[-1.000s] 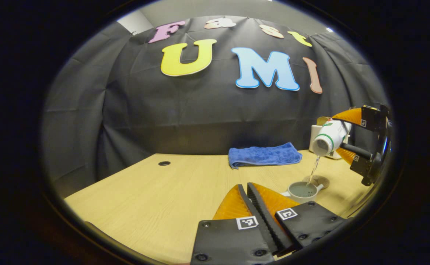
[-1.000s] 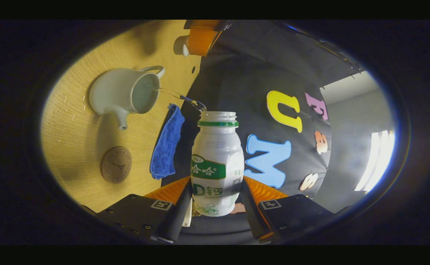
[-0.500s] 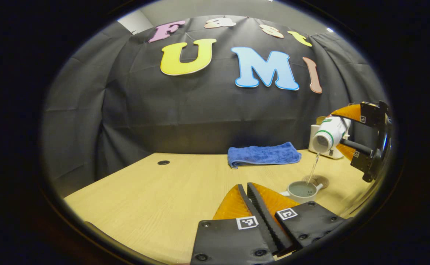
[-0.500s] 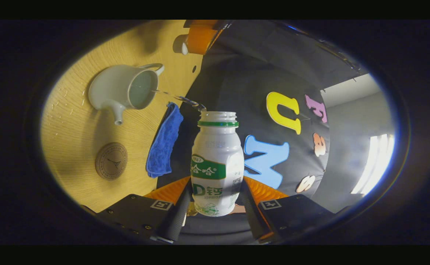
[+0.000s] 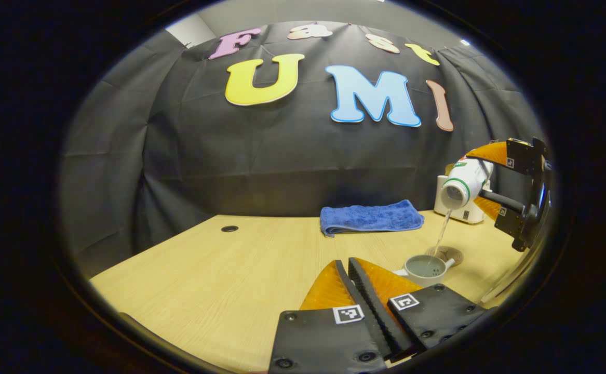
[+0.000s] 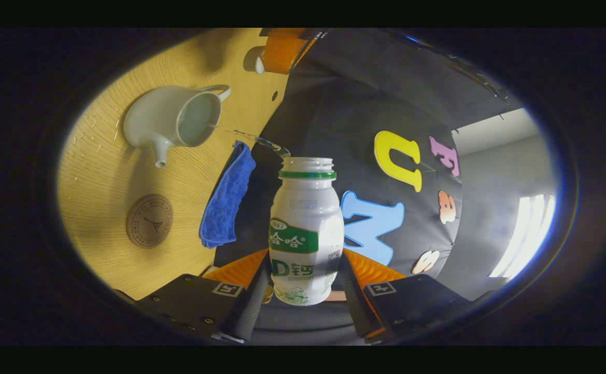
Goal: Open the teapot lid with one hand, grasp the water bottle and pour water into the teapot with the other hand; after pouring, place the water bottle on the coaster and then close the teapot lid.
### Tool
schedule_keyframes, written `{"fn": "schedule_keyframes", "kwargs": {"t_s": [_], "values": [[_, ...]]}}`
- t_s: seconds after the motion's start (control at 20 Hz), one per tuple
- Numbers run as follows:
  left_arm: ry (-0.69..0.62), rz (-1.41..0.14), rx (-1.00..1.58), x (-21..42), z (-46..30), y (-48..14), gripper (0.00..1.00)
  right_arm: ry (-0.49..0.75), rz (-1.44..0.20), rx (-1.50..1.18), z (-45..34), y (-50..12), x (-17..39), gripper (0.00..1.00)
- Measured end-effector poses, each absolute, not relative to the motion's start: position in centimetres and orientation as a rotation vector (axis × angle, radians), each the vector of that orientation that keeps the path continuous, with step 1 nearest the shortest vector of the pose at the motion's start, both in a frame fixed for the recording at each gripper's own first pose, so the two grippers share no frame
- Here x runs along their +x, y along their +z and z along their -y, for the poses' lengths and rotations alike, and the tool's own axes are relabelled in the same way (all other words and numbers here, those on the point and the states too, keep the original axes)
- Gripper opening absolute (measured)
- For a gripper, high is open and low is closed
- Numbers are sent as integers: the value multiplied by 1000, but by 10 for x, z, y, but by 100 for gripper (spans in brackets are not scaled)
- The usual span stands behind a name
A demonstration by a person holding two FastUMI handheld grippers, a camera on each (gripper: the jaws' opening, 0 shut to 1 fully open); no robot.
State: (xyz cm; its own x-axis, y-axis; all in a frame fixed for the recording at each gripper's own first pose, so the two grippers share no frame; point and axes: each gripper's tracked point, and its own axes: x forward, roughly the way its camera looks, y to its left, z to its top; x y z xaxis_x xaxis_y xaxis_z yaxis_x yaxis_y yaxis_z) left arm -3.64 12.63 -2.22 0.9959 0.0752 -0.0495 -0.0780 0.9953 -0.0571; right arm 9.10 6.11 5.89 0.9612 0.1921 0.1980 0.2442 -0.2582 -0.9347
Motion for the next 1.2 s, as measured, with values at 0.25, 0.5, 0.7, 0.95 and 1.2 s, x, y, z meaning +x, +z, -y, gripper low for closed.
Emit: {"fn": "schedule_keyframes", "kwargs": {"t_s": [0.25,0.5,0.7,0.95,1.2], "values": [[75,-50,-58,-36,-126,-23,6,-57,329,-1860,-61,62,91,71],[72,-50,-57,-37,-125,-22,6,-61,338,-1872,-62,64,91,71],[71,-50,-57,-36,-125,-21,6,-69,351,-1883,-64,68,93,71],[68,-50,-55,-36,-125,-23,6,-72,365,-1899,-65,71,90,71],[67,-51,-55,-36,-125,-23,6,-72,378,-1917,-66,74,90,71]]}}
